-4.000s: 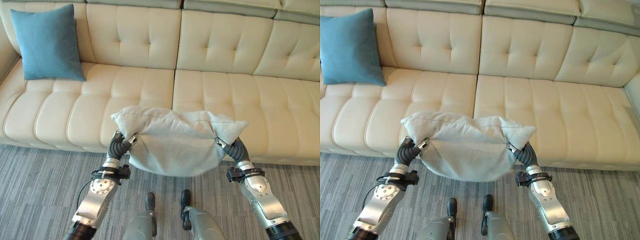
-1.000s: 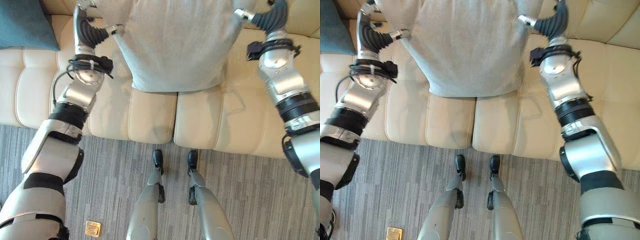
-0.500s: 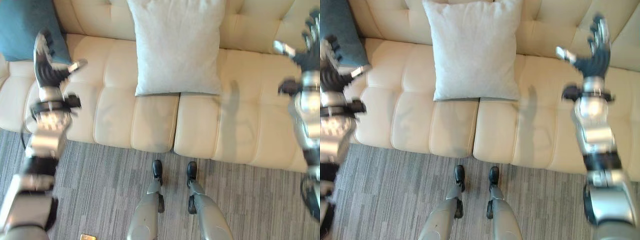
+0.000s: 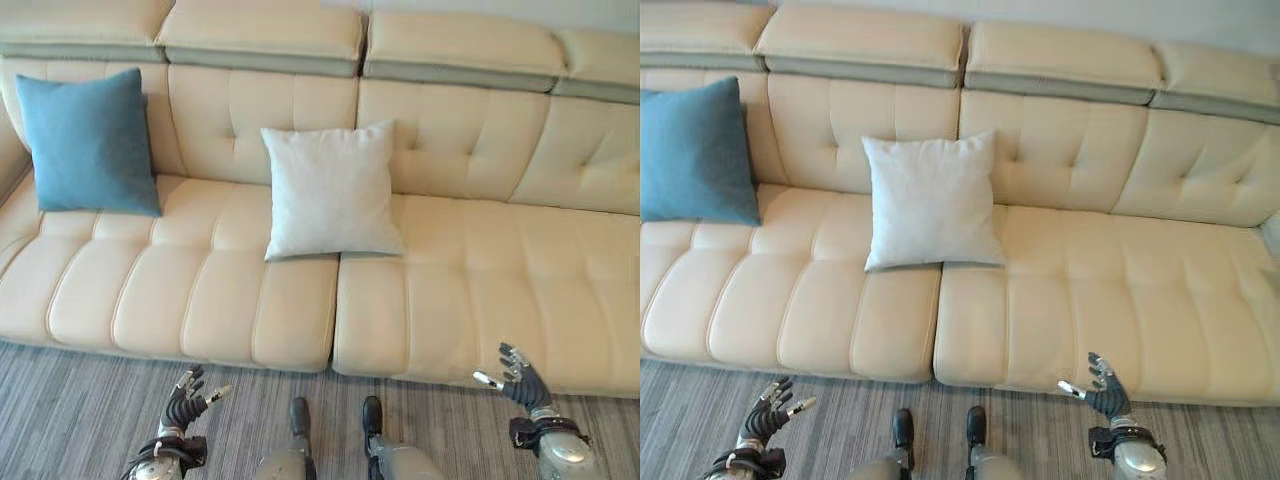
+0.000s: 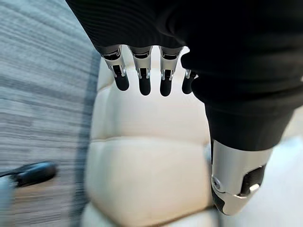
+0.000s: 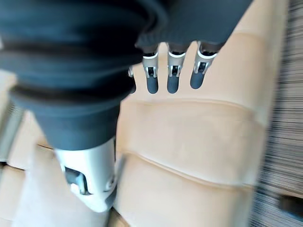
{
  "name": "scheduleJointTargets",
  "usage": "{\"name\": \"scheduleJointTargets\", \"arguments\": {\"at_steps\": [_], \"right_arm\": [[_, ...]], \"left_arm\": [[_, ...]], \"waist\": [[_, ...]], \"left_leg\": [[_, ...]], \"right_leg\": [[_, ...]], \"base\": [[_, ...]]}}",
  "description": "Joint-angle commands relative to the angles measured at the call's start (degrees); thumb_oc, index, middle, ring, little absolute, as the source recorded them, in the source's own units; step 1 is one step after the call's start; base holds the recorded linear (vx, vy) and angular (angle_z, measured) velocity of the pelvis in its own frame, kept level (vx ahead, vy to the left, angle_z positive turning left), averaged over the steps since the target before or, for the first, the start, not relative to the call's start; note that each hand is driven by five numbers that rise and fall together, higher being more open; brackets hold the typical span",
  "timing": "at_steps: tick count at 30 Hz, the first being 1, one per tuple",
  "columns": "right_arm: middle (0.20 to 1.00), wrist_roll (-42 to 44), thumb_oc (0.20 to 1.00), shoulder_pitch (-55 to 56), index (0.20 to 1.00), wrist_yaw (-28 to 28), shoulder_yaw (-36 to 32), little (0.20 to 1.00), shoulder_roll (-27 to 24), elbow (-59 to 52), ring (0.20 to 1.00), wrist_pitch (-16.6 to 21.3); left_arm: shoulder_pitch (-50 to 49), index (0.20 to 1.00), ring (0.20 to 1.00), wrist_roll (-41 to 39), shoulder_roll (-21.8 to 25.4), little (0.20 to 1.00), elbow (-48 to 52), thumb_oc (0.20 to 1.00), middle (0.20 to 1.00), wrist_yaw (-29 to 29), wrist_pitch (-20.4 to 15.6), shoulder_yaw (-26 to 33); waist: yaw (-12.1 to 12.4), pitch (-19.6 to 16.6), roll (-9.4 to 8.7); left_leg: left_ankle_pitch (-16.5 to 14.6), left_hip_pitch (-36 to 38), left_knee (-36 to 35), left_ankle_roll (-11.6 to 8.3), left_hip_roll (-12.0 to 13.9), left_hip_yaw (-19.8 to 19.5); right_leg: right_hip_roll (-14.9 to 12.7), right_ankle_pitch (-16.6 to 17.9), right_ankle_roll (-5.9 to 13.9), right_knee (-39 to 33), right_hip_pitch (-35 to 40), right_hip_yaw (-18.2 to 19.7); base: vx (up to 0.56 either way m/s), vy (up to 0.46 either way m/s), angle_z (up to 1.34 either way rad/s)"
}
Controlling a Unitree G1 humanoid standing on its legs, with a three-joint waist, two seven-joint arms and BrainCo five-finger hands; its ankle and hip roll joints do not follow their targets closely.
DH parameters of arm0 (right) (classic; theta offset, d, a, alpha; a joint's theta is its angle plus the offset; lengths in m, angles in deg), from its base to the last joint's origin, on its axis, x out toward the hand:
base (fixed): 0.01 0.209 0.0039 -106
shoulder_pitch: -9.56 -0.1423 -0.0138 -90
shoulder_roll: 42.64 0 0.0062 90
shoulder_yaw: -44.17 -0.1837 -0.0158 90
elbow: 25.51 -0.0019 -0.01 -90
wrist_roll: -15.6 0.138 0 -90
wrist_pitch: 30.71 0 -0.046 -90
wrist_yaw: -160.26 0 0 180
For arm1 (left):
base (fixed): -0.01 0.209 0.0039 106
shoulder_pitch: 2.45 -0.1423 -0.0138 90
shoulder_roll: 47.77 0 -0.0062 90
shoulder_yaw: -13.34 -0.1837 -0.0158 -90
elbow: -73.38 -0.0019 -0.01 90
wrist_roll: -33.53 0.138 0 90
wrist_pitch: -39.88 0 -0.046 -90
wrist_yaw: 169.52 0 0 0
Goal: Pick up all the scattered cushions and arrange them neatly on the sofa.
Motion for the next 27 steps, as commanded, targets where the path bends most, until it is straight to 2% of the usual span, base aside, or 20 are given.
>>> {"name": "scheduleJointTargets", "arguments": {"at_steps": [1,2,3,4,5,6,7,8,10,13,15,16,17,18,20,22,23,24,25,27], "right_arm": [[1.000,-2.21,1.000,-4.44,1.000,0.98,2.32,1.000,-0.50,-0.04,1.000,0.92],[1.000,-1.88,1.000,-4.69,1.000,1.30,2.86,1.000,-0.01,1.11,1.000,0.93],[1.000,-1.88,1.000,-4.75,1.000,1.31,2.87,1.000,0.02,1.14,1.000,0.95],[1.000,-2.24,1.000,-4.94,1.000,2.61,3.59,1.000,0.57,2.87,1.000,0.76],[1.000,-2.34,1.000,-5.05,1.000,3.11,3.66,1.000,0.70,3.68,1.000,0.65],[1.000,-2.34,1.000,-5.08,1.000,3.11,3.65,1.000,0.71,3.70,1.000,0.66],[1.000,-1.94,1.000,-4.83,1.000,3.43,3.44,1.000,1.27,4.32,1.000,0.41],[1.000,-1.94,1.000,-4.84,1.000,3.43,3.43,1.000,1.27,4.32,1.000,0.41],[1.000,-1.76,1.000,-5.40,1.000,4.14,4.06,1.000,0.80,3.68,1.000,0.32],[1.000,-1.59,1.000,-6.17,1.000,5.33,4.35,1.000,-0.24,2.62,1.000,-0.14],[1.000,-1.81,1.000,-7.36,1.000,6.58,4.57,1.000,-1.44,3.82,1.000,-0.52],[1.000,-1.81,1.000,-7.46,1.000,6.59,4.57,1.000,-1.46,3.89,1.000,-0.48],[1.000,-2.14,1.000,-8.05,1.000,7.07,4.50,1.000,-2.52,3.88,1.000,-1.05],[1.000,-2.14,1.000,-8.07,1.000,7.07,4.49,1.000,-2.53,3.88,1.000,-1.05],[1.000,-1.60,1.000,-7.31,1.000,6.24,4.27,1.000,-2.48,3.51,1.000,-1.02],[1.000,-2.05,1.000,-7.26,1.000,5.66,4.87,1.000,-2.44,3.17,1.000,-1.06],[1.000,-2.29,1.000,-7.28,1.000,5.49,4.94,1.000,-2.26,3.65,1.000,-1.09],[1.000,-2.30,1.000,-7.26,1.000,5.49,4.96,1.000,-2.29,3.65,1.000,-1.08],[1.000,-2.19,1.000,-6.80,1.000,6.12,4.31,1.000,-1.95,4.99,1.000,-1.09],[1.000,-1.41,1.000,-6.59,1.000,6.39,3.72,1.000,-1.35,5.15,1.000,-1.18]], "left_arm": [[2.40,1.000,1.000,3.87,3.23,1.000,0.61,1.000,1.000,0.64,-1.72,1.24],[2.91,1.000,1.000,4.52,3.85,1.000,0.59,1.000,1.000,0.99,-1.65,0.95],[2.95,1.000,1.000,4.52,3.87,1.000,0.58,1.000,1.000,0.99,-1.65,0.97],[4.04,1.000,1.000,5.16,4.73,1.000,0.33,1.000,1.000,1.94,-1.23,0.57],[4.41,1.000,1.000,5.57,5.03,1.000,-0.02,1.000,1.000,2.45,-1.23,0.52],[4.44,1.000,1.000,5.57,5.03,1.000,-0.03,1.000,1.000,2.45,-1.23,0.52],[4.93,1.000,1.000,5.82,5.18,1.000,0.03,1.000,1.000,2.76,-1.09,-0.02],[4.94,1.000,1.000,5.82,5.18,1.000,0.04,1.000,1.000,2.76,-1.08,-0.02],[5.88,1.000,1.000,5.78,4.38,1.000,0.09,1.000,1.000,3.70,-1.45,-1.13],[6.84,1.000,1.000,4.14,2.95,1.000,-0.12,1.000,1.000,4.25,-1.34,-1.76],[7.74,1.000,1.000,4.44,2.20,1.000,-0.44,1.000,1.000,4.99,-1.11,-2.42],[7.81,1.000,1.000,4.45,2.16,1.000,-0.48,1.000,1.000,5.01,-1.13,-2.42],[8.22,1.000,1.000,3.93,1.81,1.000,0.03,1.000,1.000,4.62,-1.24,-2.98],[8.24,1.000,1.000,3.93,1.79,1.000,0.03,1.000,1.000,4.62,-1.24,-2.98],[7.08,1.000,1.000,3.64,1.63,1.000,0.38,1.000,1.000,3.70,-1.24,-2.75],[5.96,1.000,1.000,2.51,0.75,1.000,0.85,1.000,1.000,3.83,-1.25,-2.25],[5.68,1.000,1.000,2.13,0.15,1.000,0.81,1.000,1.000,3.84,-1.13,-2.24],[5.65,1.000,1.000,2.13,0.13,1.000,0.80,1.000,1.000,3.84,-1.14,-2.24],[5.71,1.000,1.000,2.37,-0.28,1.000,0.56,1.000,1.000,3.93,-0.91,-2.81],[5.87,1.000,1.000,3.22,0.01,1.000,0.39,1.000,1.000,3.92,-0.63,-3.18]], "waist": [[0.28,0.34,-0.82],[0.66,1.34,-0.64],[0.66,1.25,-0.71],[1.60,2.15,0.02],[1.93,1.97,0.25],[1.96,1.82,0.29],[2.58,1.04,0.02],[2.62,0.91,0.12],[4.32,-0.26,-0.96],[4.68,0.16,-0.77],[4.76,1.65,-0.05],[4.67,1.63,0.05],[4.06,2.86,-0.30],[4.01,2.79,-0.20],[2.93,2.42,-1.43],[2.96,2.26,-1.58],[2.60,1.68,-1.44],[2.62,1.74,-1.40],[1.63,0.44,-0.72],[0.86,-0.49,-0.38]], "left_leg": [[-7.35,2.47,2.24,-1.18,0.51,-0.36],[-7.01,1.94,2.80,-0.99,1.12,-0.41],[-6.88,1.73,2.83,-1.00,1.09,-0.39],[-5.69,0.12,3.89,-0.77,2.41,-0.58],[-5.11,-0.50,3.85,-0.73,2.66,-0.84],[-5.01,-0.75,3.87,-0.75,2.73,-0.82],[-3.84,-1.83,3.76,-1.12,2.59,-1.45],[-3.76,-2.04,3.78,-1.16,2.73,-1.45],[-1.86,-4.84,4.06,-2.20,2.48,-1.41],[1.54,-10.06,5.78,-4.40,3.38,-1.46],[3.77,-12.71,7.34,-6.47,3.70,-2.75],[3.77,-12.91,7.47,-6.51,3.76,-2.88],[0.03,-12.44,10.40,-5.79,2.07,-5.95],[0.10,-12.63,10.45,-5.79,2.13,-6.03],[-6.55,-8.75,13.95,-4.24,0.33,-8.31],[-9.98,-5.50,15.23,-3.85,-2.02,-12.54],[-10.23,-4.52,14.24,-3.65,-2.55,-13.66],[-10.24,-4.34,14.11,-3.65,-2.52,-13.64],[-9.63,-2.33,10.67,-3.38,-1.41,-11.69],[-9.18,-0.57,7.86,-3.09,-0.88,-10.14]], "right_leg": [[-5.67,3.17,9.62,4.75,-2.01,-1.50],[-5.55,1.04,9.06,8.47,-1.87,-2.42],[-5.58,1.12,9.04,8.49,-2.08,-2.39],[-4.91,-3.89,7.38,17.08,-0.75,-3.38],[-4.41,-5.21,6.86,20.83,-0.07,-3.40],[-4.34,-5.08,6.82,20.79,-0.30,-3.38],[-3.13,-6.59,6.51,24.68,2.42,-3.70],[-2.99,-6.39,6.46,24.53,2.27,-3.71],[-0.76,-11.59,4.38,18.47,7.98,-4.83],[1.87,-15.02,1.13,7.73,10.48,-3.93],[2.80,-14.21,0.19,6.42,9.45,-3.45],[2.88,-14.17,0.15,6.43,9.35,-3.55],[1.99,-12.37,0.26,6.51,7.32,-4.11],[2.08,-12.24,0.24,6.44,7.21,-4.17],[0.06,-9.59,0.92,5.68,5.61,-4.36],[0.16,-8.05,1.20,4.47,4.60,-2.60],[0.44,-7.34,1.46,3.35,4.25,-2.01],[0.47,-7.31,1.46,3.25,4.40,-1.99],[0.81,-6.58,1.94,2.05,4.28,-2.04],[0.95,-5.87,2.21,1.38,4.14,-1.43]], "base": [[-0.37,0.011,-0.78],[-0.26,0.003,-0.59],[-0.42,0.001,-0.47],[-0.38,-0.014,-0.15],[-0.38,-0.014,0.17],[-0.29,-0.086,0.39],[-0.19,-0.074,0.28],[-0.31,-0.159,0.29],[-0.25,-0.187,0.29],[-0.28,-0.196,0.08],[-0.27,-0.115,0.22],[-0.43,-0.074,0.20],[-0.29,-0.030,0.12],[-0.40,-0.029,0.15],[-0.21,0.014,0.25],[-0.15,0.031,-0.14],[-0.07,0.018,-0.67],[-0.04,0.050,-0.84],[-0.01,0.037,-0.43],[-0.02,0.058,-0.26]]}}
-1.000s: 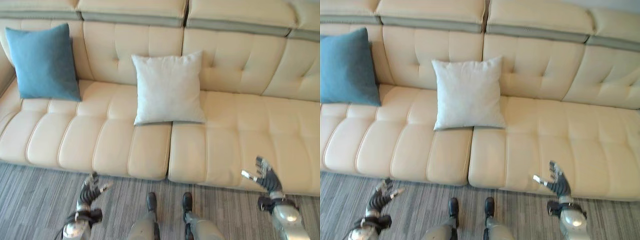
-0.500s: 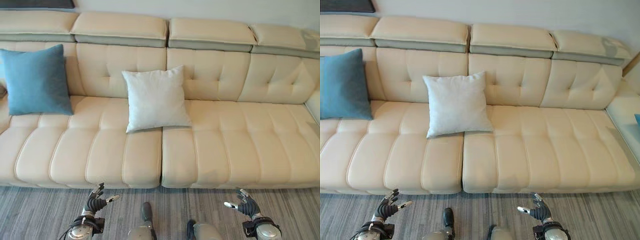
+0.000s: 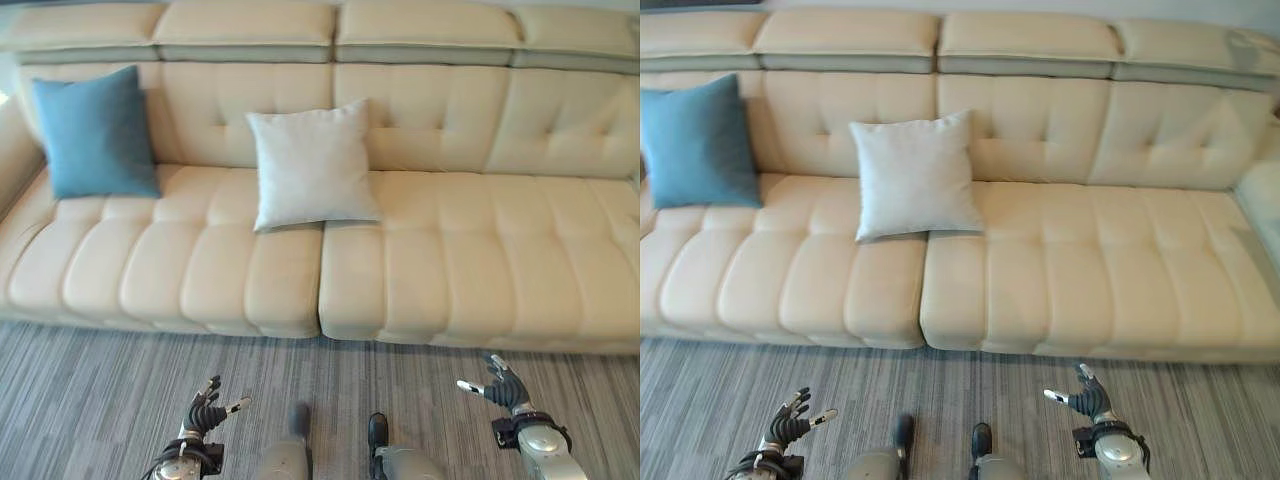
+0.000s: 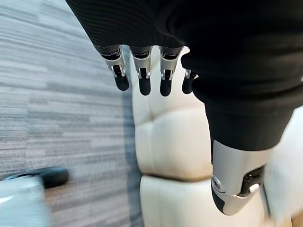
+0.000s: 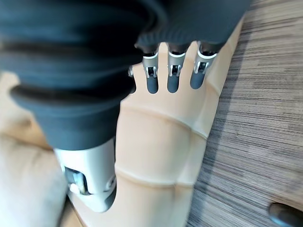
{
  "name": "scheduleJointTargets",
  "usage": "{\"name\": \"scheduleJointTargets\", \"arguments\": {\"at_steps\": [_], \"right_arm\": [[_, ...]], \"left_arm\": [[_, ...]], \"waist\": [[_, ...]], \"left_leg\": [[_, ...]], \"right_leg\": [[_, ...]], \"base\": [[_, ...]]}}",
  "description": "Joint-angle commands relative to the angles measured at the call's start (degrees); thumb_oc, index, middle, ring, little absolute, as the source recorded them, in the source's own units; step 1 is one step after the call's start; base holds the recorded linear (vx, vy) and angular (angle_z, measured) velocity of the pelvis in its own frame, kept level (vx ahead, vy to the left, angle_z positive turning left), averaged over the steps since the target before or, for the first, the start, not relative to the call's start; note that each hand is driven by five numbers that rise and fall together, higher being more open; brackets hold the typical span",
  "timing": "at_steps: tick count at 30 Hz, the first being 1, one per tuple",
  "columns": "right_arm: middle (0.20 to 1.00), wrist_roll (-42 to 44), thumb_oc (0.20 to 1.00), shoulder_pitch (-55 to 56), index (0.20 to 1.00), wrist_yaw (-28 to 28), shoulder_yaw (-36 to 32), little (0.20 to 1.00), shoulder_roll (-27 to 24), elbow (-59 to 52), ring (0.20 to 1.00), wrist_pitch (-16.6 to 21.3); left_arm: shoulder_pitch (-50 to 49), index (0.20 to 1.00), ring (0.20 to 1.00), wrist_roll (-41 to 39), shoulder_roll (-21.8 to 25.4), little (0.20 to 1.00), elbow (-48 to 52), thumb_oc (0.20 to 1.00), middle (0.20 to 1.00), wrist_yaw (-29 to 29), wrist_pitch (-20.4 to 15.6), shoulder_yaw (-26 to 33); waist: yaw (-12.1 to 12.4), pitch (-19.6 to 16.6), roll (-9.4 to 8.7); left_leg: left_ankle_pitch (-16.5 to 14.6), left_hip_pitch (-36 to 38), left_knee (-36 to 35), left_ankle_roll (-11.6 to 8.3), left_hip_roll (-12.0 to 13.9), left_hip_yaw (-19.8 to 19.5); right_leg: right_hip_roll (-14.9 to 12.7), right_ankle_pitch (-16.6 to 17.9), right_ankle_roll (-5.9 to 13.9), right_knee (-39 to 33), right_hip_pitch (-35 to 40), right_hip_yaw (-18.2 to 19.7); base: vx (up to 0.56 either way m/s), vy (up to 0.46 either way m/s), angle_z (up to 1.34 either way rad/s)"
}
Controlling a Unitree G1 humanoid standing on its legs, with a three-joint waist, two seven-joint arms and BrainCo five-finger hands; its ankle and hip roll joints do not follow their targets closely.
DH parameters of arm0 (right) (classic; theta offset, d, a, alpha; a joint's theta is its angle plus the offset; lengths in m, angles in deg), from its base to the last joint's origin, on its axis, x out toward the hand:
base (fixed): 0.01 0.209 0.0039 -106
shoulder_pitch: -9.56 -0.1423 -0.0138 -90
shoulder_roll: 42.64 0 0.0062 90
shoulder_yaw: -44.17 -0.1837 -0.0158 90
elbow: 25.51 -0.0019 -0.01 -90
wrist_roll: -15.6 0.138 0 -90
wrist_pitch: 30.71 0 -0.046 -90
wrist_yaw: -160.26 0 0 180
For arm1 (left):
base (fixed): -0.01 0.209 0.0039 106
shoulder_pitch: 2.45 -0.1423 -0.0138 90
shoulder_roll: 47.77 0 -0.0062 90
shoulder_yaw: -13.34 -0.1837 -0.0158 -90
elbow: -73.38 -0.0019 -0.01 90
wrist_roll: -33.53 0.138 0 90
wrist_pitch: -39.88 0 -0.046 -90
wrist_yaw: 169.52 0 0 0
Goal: Pick up all the scattered cushions and arrange them neatly on the sofa.
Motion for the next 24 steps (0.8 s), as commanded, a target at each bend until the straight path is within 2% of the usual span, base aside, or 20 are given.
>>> {"name": "scheduleJointTargets", "arguments": {"at_steps": [1,2,3,8,10,11,13,14,15,16,17,19,20,21,22,23,24], "right_arm": [[1.000,0.59,1.000,-0.07,1.000,1.15,-0.89,1.000,-0.11,-1.24,1.000,1.14],[1.000,1.83,1.000,0.39,1.000,1.14,-1.51,1.000,0.50,-1.16,1.000,0.93],[1.000,1.83,1.000,0.43,1.000,1.14,-1.53,1.000,0.50,-1.19,1.000,0.91],[1.000,5.10,1.000,0.66,1.000,1.53,-2.61,1.000,2.35,-0.75,1.000,0.20],[1.000,6.30,1.000,-0.32,1.000,2.04,-2.58,1.000,3.27,-0.44,1.000,0.30],[1.000,6.30,1.000,-0.36,1.000,2.04,-2.57,1.000,3.30,-0.44,1.000,0.30],[1.000,6.91,1.000,-1.00,1.000,2.87,-2.64,1.000,4.23,0.03,1.000,0.07],[1.000,6.91,1.000,-1.00,1.000,2.87,-2.64,1.000,4.23,0.03,1.000,0.07],[1.000,6.57,1.000,-1.68,1.000,3.27,-1.95,1.000,4.58,0.02,1.000,0.14],[1.000,5.97,1.000,-1.79,1.000,3.33,-1.33,1.000,4.60,-0.04,1.000,0.09],[1.000,5.74,1.000,-1.36,1.000,3.06,-1.01,1.000,4.92,-0.44,1.000,-0.50],[1.000,5.73,1.000,-1.01,1.000,3.06,-0.84,1.000,4.98,-0.36,1.000,-0.60],[1.000,5.71,1.000,-0.90,1.000,3.10,-0.75,1.000,4.81,0.07,1.000,-0.67],[1.000,5.52,1.000,-0.16,1.000,3.10,-0.84,1.000,4.36,-1.22,1.000,-0.76],[1.000,5.52,1.000,-0.07,1.000,3.10,-0.89,1.000,4.32,-1.35,1.000,-0.84],[1.000,5.31,1.000,0.28,1.000,3.27,-0.72,1.000,2.94,-2.17,1.000,-0.77],[1.000,5.19,1.000,0.16,1.000,3.58,-0.70,1.000,2.59,-2.31,1.000,-0.89]], "left_arm": [[0.09,1.000,1.000,-0.69,2.20,1.000,1.81,1.000,1.000,0.46,-1.65,-0.57],[0.10,1.000,1.000,0.22,2.41,1.000,1.77,1.000,1.000,0.34,-1.35,-1.26],[0.11,1.000,1.000,0.22,2.41,1.000,1.75,1.000,1.000,0.34,-1.36,-1.28],[0.70,1.000,1.000,1.70,2.65,1.000,0.77,1.000,1.000,0.06,0.17,-2.37],[1.21,1.000,1.000,1.36,2.67,1.000,0.65,1.000,1.000,0.68,0.12,-2.26],[1.24,1.000,1.000,1.37,2.69,1.000,0.63,1.000,1.000,0.68,0.12,-2.24],[1.97,1.000,1.000,0.83,3.14,1.000,1.67,1.000,1.000,0.98,0.17,-2.37],[1.97,1.000,1.000,0.83,3.14,1.000,1.67,1.000,1.000,0.98,0.17,-2.37],[2.02,1.000,1.000,0.15,3.66,1.000,2.71,1.000,1.000,1.19,0.12,-1.78],[2.16,1.000,1.000,0.16,3.50,1.000,2.53,1.000,1.000,1.13,0.34,-1.82],[1.92,1.000,1.000,0.19,3.14,1.000,2.37,1.000,1.000,0.96,0.51,-2.11],[1.94,1.000,1.000,0.38,2.75,1.000,1.96,1.000,1.000,0.76,0.59,-2.30],[2.01,1.000,1.000,0.39,2.29,1.000,1.28,1.000,1.000,0.58,0.52,-2.33],[2.19,1.000,1.000,0.54,1.83,1.000,1.54,1.000,1.000,0.14,0.77,-3.08],[2.20,1.000,1.000,0.54,1.80,1.000,1.53,1.000,1.000,0.14,0.78,-3.12],[2.70,1.000,1.000,0.51,1.04,1.000,2.07,1.000,1.000,-0.06,0.92,-4.56],[2.71,1.000,1.000,0.33,0.75,1.000,2.25,1.000,1.000,0.16,1.00,-4.97]], "waist": [[-0.76,-1.75,-2.03],[-1.70,-2.31,-1.88],[-1.59,-2.27,-1.88],[-4.14,-1.41,-1.63],[-4.62,-1.07,-1.78],[-4.48,-1.18,-1.87],[-3.80,-0.91,-1.68],[-3.80,-0.90,-1.68],[-1.78,-1.47,-0.67],[-1.45,-1.60,-0.55],[-1.92,-1.72,-0.76],[-2.32,-1.98,-0.97],[-2.68,-2.25,-1.01],[-3.55,-1.85,-1.20],[-3.43,-1.79,-0.98],[-3.45,-0.30,-1.04],[-3.07,0.35,-1.19]], "left_leg": [[-4.63,-2.51,4.04,-1.59,-1.46,2.87],[-4.72,-1.21,2.71,-1.19,-1.71,3.64],[-4.71,-1.07,2.60,-1.19,-1.69,3.74],[-5.89,1.52,1.35,0.68,-1.41,9.31],[-6.29,2.24,1.14,1.17,-0.71,12.70],[-6.12,2.08,1.08,1.13,-0.73,12.87],[-5.50,3.56,-0.25,0.90,1.24,17.67],[-5.50,3.56,-0.26,0.90,1.24,17.67],[-6.25,5.15,-0.82,-0.05,3.42,21.14],[-6.43,5.64,-0.11,-0.35,4.17,23.38],[-7.17,6.62,0.63,-0.21,4.36,24.52],[-7.96,7.48,1.55,-0.30,4.39,25.64],[-9.44,7.78,4.14,-0.36,4.58,26.25],[-10.08,6.73,13.78,-0.69,6.67,26.49],[-10.61,6.30,14.97,-0.97,7.31,26.45],[-8.20,3.18,26.60,-1.75,10.73,24.40],[-6.49,1.33,30.20,-1.86,11.16,22.35]], "right_leg": [[-0.19,1.17,3.95,-7.80,4.99,-0.82],[-0.06,1.95,4.28,-7.97,4.69,0.46],[-0.04,1.96,4.28,-7.99,4.75,0.56],[2.17,3.19,5.59,-4.23,1.53,7.52],[2.92,3.54,6.39,-2.05,-0.35,7.49],[2.92,3.70,6.37,-2.06,-0.58,7.66],[0.66,2.82,6.15,-0.12,-1.85,-2.30],[0.66,2.82,6.15,-0.12,-1.84,-2.30],[-3.75,-0.21,5.48,2.03,-0.98,-16.35],[-5.61,-0.84,5.31,2.25,0.05,-21.16],[-5.97,-0.99,4.81,3.64,-0.17,-20.63],[-5.80,-1.04,5.10,3.62,-0.37,-19.28],[-5.39,-1.38,4.93,2.90,-0.15,-17.40],[-4.28,-2.54,3.55,2.04,1.19,-14.70],[-3.90,-2.58,3.34,1.95,1.26,-14.71],[-2.04,-3.82,1.20,1.29,3.83,-12.83],[-1.44,-4.34,0.37,1.25,4.70,-11.91]], "base": [[-0.03,0.089,-0.49],[-0.01,0.050,-0.47],[-0.03,0.093,-0.66],[-0.07,0.090,-0.87],[-0.07,0.023,-0.95],[-0.05,-0.060,-1.50],[-0.04,-0.081,-1.70],[0.03,-0.117,-1.86],[0.06,-0.151,-1.62],[0.10,-0.179,-2.09],[0.12,-0.152,-1.73],[0.13,-0.094,-1.30],[0.26,-0.247,-0.86],[0.26,-0.261,-1.19],[0.35,-0.374,-1.02],[0.27,-0.240,-0.95],[0.34,-0.249,-0.51]]}}
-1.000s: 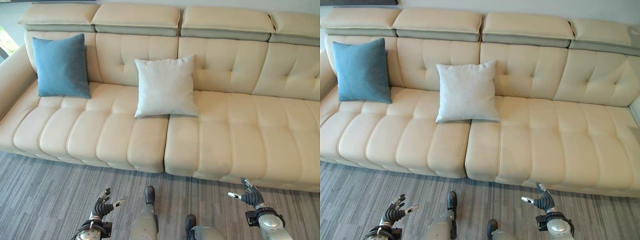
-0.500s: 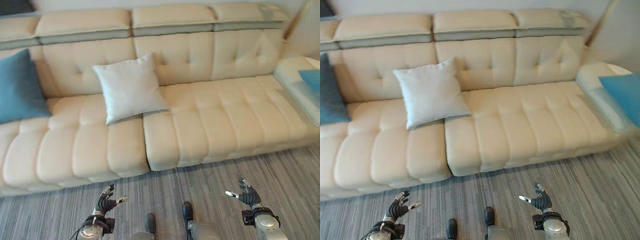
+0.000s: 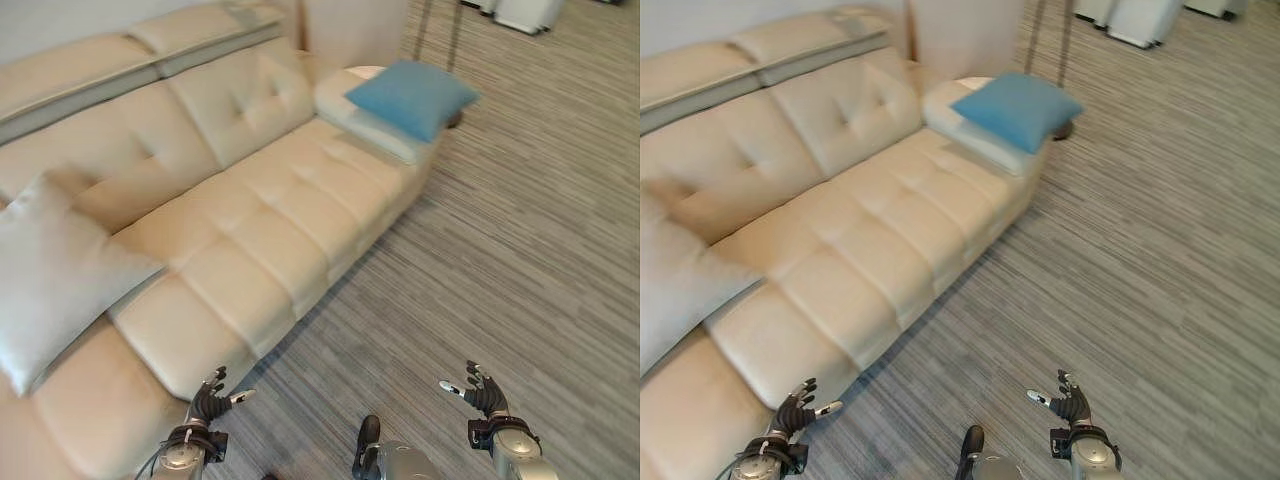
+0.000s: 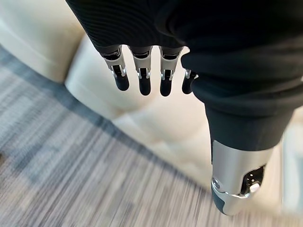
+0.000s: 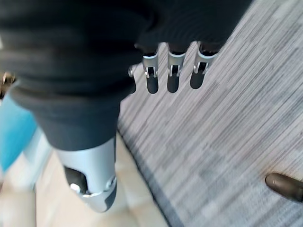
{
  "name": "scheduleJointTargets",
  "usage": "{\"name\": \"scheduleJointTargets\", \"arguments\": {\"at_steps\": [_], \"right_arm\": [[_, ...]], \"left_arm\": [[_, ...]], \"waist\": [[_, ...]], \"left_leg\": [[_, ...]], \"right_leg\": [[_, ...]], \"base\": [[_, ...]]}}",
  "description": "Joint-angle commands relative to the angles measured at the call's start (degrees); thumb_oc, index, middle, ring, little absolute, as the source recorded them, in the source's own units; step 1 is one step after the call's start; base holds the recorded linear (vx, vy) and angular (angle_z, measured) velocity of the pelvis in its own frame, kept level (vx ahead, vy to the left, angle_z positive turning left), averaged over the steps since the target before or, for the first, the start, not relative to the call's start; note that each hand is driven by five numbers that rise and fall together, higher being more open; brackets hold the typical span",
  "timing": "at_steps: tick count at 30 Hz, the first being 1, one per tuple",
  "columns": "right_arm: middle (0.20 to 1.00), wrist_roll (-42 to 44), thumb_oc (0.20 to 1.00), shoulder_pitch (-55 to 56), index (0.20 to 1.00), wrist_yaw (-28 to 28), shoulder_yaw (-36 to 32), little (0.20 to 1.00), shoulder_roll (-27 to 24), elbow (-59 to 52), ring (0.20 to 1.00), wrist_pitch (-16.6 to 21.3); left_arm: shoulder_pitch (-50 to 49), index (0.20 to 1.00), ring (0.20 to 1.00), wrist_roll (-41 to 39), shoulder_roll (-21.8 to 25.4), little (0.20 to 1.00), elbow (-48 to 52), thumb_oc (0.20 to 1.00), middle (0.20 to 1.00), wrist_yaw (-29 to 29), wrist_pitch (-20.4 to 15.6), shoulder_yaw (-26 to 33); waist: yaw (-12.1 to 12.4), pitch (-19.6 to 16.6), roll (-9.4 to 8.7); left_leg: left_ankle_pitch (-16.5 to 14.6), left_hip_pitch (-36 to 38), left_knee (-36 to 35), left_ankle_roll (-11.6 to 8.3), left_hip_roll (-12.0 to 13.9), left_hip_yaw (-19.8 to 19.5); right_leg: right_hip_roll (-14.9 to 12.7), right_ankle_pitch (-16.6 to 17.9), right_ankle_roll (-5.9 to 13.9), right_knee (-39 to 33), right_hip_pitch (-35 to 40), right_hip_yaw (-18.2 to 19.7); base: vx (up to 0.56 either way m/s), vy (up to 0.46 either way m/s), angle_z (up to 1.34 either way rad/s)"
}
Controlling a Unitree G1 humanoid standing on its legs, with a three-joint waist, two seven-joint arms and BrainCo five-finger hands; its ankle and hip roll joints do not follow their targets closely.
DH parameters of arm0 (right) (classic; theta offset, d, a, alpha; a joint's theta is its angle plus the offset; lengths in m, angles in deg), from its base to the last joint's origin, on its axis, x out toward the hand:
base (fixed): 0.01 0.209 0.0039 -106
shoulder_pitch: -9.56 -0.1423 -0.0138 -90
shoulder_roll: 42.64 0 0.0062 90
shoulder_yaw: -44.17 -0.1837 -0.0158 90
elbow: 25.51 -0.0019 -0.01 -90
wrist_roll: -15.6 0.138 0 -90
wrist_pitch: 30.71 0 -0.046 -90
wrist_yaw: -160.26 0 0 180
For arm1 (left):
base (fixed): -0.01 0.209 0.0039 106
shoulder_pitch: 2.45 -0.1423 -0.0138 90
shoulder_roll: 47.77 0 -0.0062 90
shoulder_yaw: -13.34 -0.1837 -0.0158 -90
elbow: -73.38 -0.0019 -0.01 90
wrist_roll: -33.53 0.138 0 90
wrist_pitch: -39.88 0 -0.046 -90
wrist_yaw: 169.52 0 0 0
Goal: Pick up all the scattered cushions and arrange them neatly on the sofa.
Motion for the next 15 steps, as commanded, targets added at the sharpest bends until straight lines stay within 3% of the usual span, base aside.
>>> {"name": "scheduleJointTargets", "arguments": {"at_steps": [1,2,3,5,6,7,8,10,11,13,15], "right_arm": [[1.000,-0.37,1.000,-0.23,1.000,1.30,-0.51,1.000,-3.00,-4.09,1.000,1.38],[1.000,-0.26,1.000,-0.13,1.000,1.09,-0.37,1.000,-3.19,-4.81,1.000,1.50],[1.000,-0.30,1.000,0.06,1.000,0.67,-0.25,1.000,-2.97,-5.59,1.000,1.62],[1.000,-0.41,1.000,0.56,1.000,0.62,-0.20,1.000,-3.12,-5.36,1.000,1.86],[1.000,-0.40,1.000,0.46,1.000,1.11,-0.04,1.000,-3.35,-5.00,1.000,2.10],[1.000,-0.40,1.000,0.46,1.000,1.11,-0.04,1.000,-3.35,-4.99,1.000,2.11],[1.000,-0.38,1.000,-0.01,1.000,1.68,0.32,1.000,-3.27,-4.83,1.000,2.04],[1.000,-0.48,1.000,-0.06,1.000,1.82,0.51,1.000,-3.42,-4.47,1.000,2.11],[1.000,-0.67,1.000,-0.08,1.000,2.11,0.44,1.000,-3.39,-4.69,1.000,1.99],[1.000,-0.97,1.000,0.20,1.000,1.28,0.88,1.000,-3.19,-4.94,1.000,2.00],[1.000,-1.60,1.000,-0.08,1.000,0.38,1.28,1.000,-2.24,-5.38,1.000,1.78]], "left_arm": [[0.57,1.000,1.000,-0.20,0.07,1.000,4.07,1.000,1.000,0.42,-1.49,-0.87],[0.49,1.000,1.000,-0.15,-0.04,1.000,4.35,1.000,1.000,0.35,-1.58,-1.04],[0.33,1.000,1.000,0.17,-0.21,1.000,4.43,1.000,1.000,0.09,-1.50,-1.38],[0.05,1.000,1.000,0.92,0.01,1.000,4.38,1.000,1.000,-0.34,-1.31,-1.88],[-0.04,1.000,1.000,1.27,0.08,1.000,4.40,1.000,1.000,-0.42,-1.12,-2.20],[-0.04,1.000,1.000,1.27,0.08,1.000,4.40,1.000,1.000,-0.42,-1.12,-2.21],[-0.12,1.000,1.000,1.78,0.21,1.000,5.03,1.000,1.000,-0.71,-0.78,-2.22],[-0.18,1.000,1.000,2.10,0.29,1.000,5.14,1.000,1.000,-0.52,-0.81,-2.25],[-0.50,1.000,1.000,2.75,0.40,1.000,5.27,1.000,1.000,-0.52,-0.67,-1.95],[-1.32,1.000,1.000,2.62,0.51,1.000,5.67,1.000,1.000,-0.77,-0.77,-1.47],[-1.56,1.000,1.000,2.48,0.56,1.000,4.61,1.000,1.000,-0.92,-0.36,-0.96]], "waist": [[0.02,2.86,-0.34],[0.85,3.31,-1.17],[1.43,3.38,-1.52],[2.26,3.80,-1.99],[3.00,4.07,-1.75],[2.97,4.07,-1.80],[4.69,4.34,-0.75],[5.16,4.18,-0.71],[5.77,3.66,-0.64],[6.34,2.87,-0.59],[7.08,1.44,-1.67]], "left_leg": [[-1.87,-8.02,16.65,0.94,-1.29,-9.01],[-1.61,-11.91,15.49,2.58,-5.21,-12.37],[-2.08,-14.09,13.26,2.99,-7.17,-15.00],[-1.70,-17.12,9.24,3.05,-8.51,-17.14],[0.67,-19.77,5.95,2.80,-9.75,-18.77],[0.73,-19.69,5.80,2.81,-9.82,-18.77],[6.35,-21.97,-3.19,1.39,-12.25,-22.85],[7.94,-22.94,-6.18,0.97,-12.95,-23.81],[9.15,-24.12,-6.96,0.85,-13.12,-24.22],[9.00,-22.93,-7.19,1.25,-12.56,-24.22],[7.30,-21.14,-4.76,3.04,-13.27,-23.39]], "right_leg": [[0.63,-4.53,2.85,-2.57,7.37,3.68],[0.55,-3.38,2.71,-3.32,7.75,5.12],[0.77,-3.65,3.16,-3.94,8.92,6.71],[0.95,-4.37,3.36,-4.66,10.35,8.39],[1.76,-4.64,3.35,-5.45,11.47,9.20],[1.70,-4.65,3.36,-5.48,11.52,9.17],[4.13,-5.58,3.40,-6.26,14.12,11.57],[4.84,-5.98,3.40,-6.43,14.61,12.62],[5.43,-7.42,3.47,-6.43,16.87,14.95],[5.57,-8.20,3.58,-5.47,17.10,16.48],[3.24,-6.99,5.86,-0.68,17.47,18.08]], "base": [[0.20,-0.110,-0.58],[0.22,-0.056,-0.81],[0.24,-0.045,-0.79],[0.29,-0.024,-0.67],[0.20,-0.011,-0.52],[0.38,0.012,-0.39],[0.41,0.021,-0.38],[0.42,0.047,-0.73],[0.46,0.121,-0.80],[0.49,0.153,-1.02],[0.57,0.220,-1.28]]}}
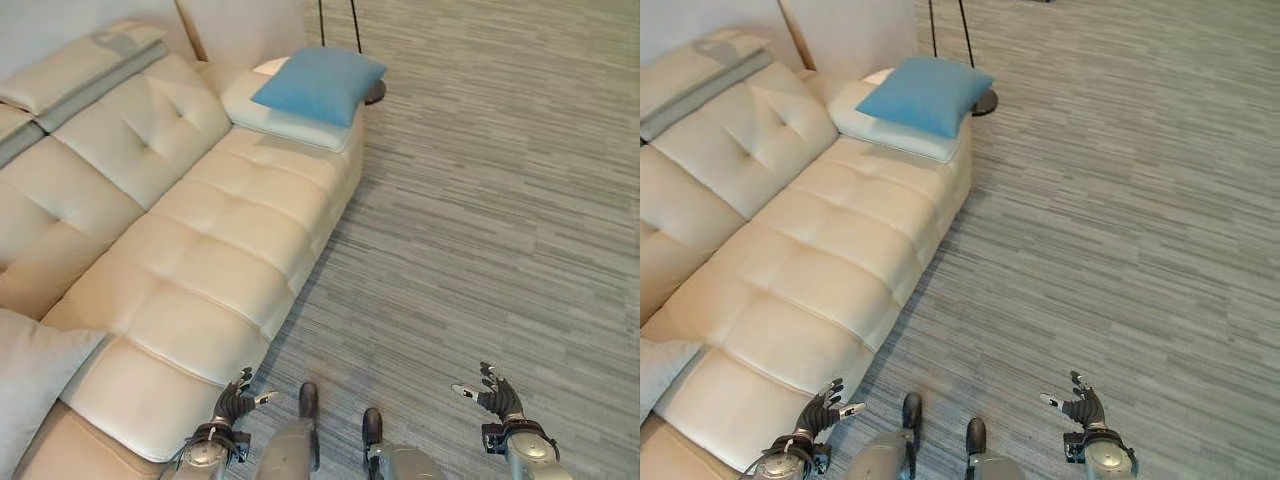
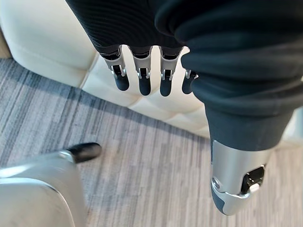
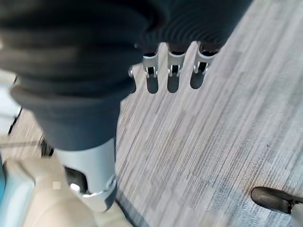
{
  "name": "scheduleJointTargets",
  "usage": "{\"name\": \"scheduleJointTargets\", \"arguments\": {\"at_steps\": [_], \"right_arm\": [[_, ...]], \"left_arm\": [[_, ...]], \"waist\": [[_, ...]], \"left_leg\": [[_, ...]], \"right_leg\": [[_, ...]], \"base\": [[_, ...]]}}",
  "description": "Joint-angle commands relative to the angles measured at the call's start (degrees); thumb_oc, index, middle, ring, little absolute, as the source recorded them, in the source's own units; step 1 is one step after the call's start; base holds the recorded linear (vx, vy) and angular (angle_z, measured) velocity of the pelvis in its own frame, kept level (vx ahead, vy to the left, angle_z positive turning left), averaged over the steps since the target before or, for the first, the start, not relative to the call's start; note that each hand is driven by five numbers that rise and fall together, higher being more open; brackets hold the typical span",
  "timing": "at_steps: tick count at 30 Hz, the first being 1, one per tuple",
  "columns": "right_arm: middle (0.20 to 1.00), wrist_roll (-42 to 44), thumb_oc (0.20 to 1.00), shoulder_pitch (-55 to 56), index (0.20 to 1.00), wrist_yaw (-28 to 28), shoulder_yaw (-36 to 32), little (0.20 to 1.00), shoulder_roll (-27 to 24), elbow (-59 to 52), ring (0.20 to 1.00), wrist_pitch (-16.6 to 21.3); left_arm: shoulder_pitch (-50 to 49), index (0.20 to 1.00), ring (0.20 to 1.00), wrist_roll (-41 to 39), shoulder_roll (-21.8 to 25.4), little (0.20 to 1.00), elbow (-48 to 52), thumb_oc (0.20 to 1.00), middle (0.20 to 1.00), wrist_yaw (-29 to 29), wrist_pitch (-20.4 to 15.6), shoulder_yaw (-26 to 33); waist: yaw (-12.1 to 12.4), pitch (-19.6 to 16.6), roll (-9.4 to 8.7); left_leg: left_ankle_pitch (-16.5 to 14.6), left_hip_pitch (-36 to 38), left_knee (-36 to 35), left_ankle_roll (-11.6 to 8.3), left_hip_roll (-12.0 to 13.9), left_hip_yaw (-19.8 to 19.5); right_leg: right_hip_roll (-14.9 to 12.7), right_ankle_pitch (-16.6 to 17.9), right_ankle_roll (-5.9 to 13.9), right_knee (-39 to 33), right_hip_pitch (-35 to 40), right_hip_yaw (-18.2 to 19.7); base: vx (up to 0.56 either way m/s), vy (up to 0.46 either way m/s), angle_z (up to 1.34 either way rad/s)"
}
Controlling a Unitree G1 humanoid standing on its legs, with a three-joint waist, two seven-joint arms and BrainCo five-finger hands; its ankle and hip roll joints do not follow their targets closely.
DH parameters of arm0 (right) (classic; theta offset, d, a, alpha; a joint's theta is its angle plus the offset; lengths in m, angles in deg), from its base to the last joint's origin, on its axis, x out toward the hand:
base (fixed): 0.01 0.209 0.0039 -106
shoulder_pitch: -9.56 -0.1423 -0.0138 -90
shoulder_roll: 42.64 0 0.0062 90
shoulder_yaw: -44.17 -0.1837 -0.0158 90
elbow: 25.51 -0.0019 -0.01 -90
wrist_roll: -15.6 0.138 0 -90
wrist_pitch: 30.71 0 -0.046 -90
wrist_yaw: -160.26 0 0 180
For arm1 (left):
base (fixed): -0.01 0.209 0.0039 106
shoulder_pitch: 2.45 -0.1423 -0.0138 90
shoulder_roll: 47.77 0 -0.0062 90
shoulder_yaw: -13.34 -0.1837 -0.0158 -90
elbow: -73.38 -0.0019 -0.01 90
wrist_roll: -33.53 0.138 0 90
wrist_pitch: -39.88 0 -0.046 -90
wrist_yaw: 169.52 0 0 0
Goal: Pick up all the scattered cushions and arrange them neatly on the sofa.
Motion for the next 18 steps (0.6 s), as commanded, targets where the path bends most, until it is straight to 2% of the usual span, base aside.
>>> {"name": "scheduleJointTargets", "arguments": {"at_steps": [1,3,5,6,7,9,10,11,12,15,16,18], "right_arm": [[1.000,-1.37,1.000,-1.58,1.000,-0.92,-0.21,1.000,1.57,-3.13,1.000,1.64],[1.000,-1.36,1.000,-1.91,1.000,-1.79,0.14,1.000,1.93,-4.24,1.000,1.68],[1.000,-1.48,1.000,-2.41,1.000,-1.99,0.47,1.000,2.33,-4.83,1.000,1.77],[1.000,-1.48,1.000,-2.40,1.000,-1.99,0.47,1.000,2.33,-4.83,1.000,1.77],[1.000,-1.85,1.000,-3.07,1.000,-2.09,1.01,1.000,2.57,-5.05,1.000,1.66],[1.000,-1.70,1.000,-3.15,1.000,-2.33,0.81,1.000,2.18,-5.63,1.000,1.66],[1.000,-1.66,1.000,-3.34,1.000,-2.35,0.74,1.000,1.72,-6.04,1.000,1.71],[1.000,-1.57,1.000,-3.36,1.000,-2.38,0.76,1.000,1.50,-6.29,1.000,1.62],[1.000,-1.49,1.000,-3.52,1.000,-2.36,0.81,1.000,1.19,-6.61,1.000,1.74],[1.000,-1.84,1.000,-3.84,1.000,-2.27,0.59,1.000,0.79,-7.11,1.000,1.56],[1.000,-2.15,1.000,-3.83,1.000,-2.19,0.53,1.000,0.58,-7.32,1.000,1.47],[1.000,-2.96,1.000,-3.09,1.000,-2.13,0.14,1.000,0.23,-8.38,1.000,1.68]], "left_arm": [[-0.77,1.000,1.000,2.01,2.85,1.000,3.97,1.000,1.000,-0.07,-1.57,0.66],[-0.54,1.000,1.000,1.72,3.65,1.000,4.83,1.000,1.000,-0.16,-1.49,0.71],[-0.44,1.000,1.000,1.32,4.12,1.000,5.58,1.000,1.000,0.48,-1.54,1.30],[-0.44,1.000,1.000,1.32,4.11,1.000,5.58,1.000,1.000,0.48,-1.54,1.29],[-0.16,1.000,1.000,1.02,4.29,1.000,6.37,1.000,1.000,1.04,-1.75,1.91],[-0.04,1.000,1.000,1.14,4.13,1.000,5.78,1.000,1.000,1.23,-1.95,2.03],[0.07,1.000,1.000,1.28,4.17,1.000,5.59,1.000,1.000,1.17,-2.03,2.22],[0.05,1.000,1.000,1.35,4.14,1.000,5.53,1.000,1.000,1.08,-2.06,2.25],[-0.05,1.000,1.000,1.56,4.09,1.000,5.35,1.000,1.000,1.15,-2.17,2.29],[0.26,1.000,1.000,2.28,3.45,1.000,4.84,1.000,1.000,1.17,-2.58,3.17],[0.42,1.000,1.000,2.54,3.25,1.000,4.72,1.000,1.000,1.23,-2.67,3.19],[0.59,1.000,1.000,2.89,3.01,1.000,4.72,1.000,1.000,1.21,-2.87,2.90]], "waist": [[1.88,-2.00,-5.28],[1.66,-1.61,-5.68],[1.19,-0.97,-4.73],[1.21,-1.01,-4.71],[0.83,-0.05,-3.68],[-0.17,0.58,-2.75],[-0.77,1.04,-2.45],[-1.11,1.14,-2.37],[-1.47,1.35,-2.69],[-2.66,1.74,-2.48],[-3.15,1.77,-1.78],[-3.94,1.39,-1.71]], "left_leg": [[6.33,-3.78,2.37,2.10,-2.58,2.63],[4.12,-1.48,2.78,3.55,-2.71,3.82],[1.88,1.30,2.59,4.86,-2.17,4.59],[1.89,1.26,2.58,4.86,-2.15,4.60],[-0.16,4.49,2.16,5.60,-1.91,4.93],[-1.92,8.33,0.66,5.72,-2.04,4.28],[-3.16,10.67,-0.25,5.61,-2.31,4.08],[-3.76,11.80,-0.72,5.45,-2.39,4.11],[-5.65,14.13,-1.49,5.23,-2.95,3.78],[-7.09,19.36,-4.77,3.88,-3.17,3.00],[-7.70,20.88,-5.42,3.47,-2.67,2.37],[-9.35,23.73,-5.43,2.80,-2.87,0.79]], "right_leg": [[-3.43,-5.20,9.08,7.07,13.40,0.51],[-4.68,1.84,11.65,16.69,9.77,1.39],[-5.82,6.07,13.17,25.18,4.59,0.01],[-5.80,6.09,13.16,25.17,4.54,0.03],[-7.84,4.09,11.49,26.31,-0.19,-3.51],[-7.21,0.55,10.19,24.11,-4.86,-6.27],[-6.87,-0.51,10.14,21.06,-7.10,-7.69],[-7.09,-0.34,10.29,17.93,-7.96,-8.62],[-7.29,-0.14,10.99,13.97,-10.37,-9.48],[-8.09,5.01,12.78,1.08,-14.17,-11.67],[-8.05,5.83,13.17,-1.52,-14.44,-11.82],[-8.17,7.07,13.63,-2.98,-14.35,-9.82]], "base": [[0.44,0.172,-1.00],[0.35,0.149,-0.76],[0.25,0.122,-0.32],[0.29,0.137,-0.37],[0.33,0.119,-0.48],[0.44,0.097,-0.48],[0.41,0.009,-0.34],[0.47,-0.028,-0.19],[0.43,-0.068,-0.07],[0.50,-0.117,0.04],[0.53,-0.153,0.00],[0.56,-0.190,0.06]]}}
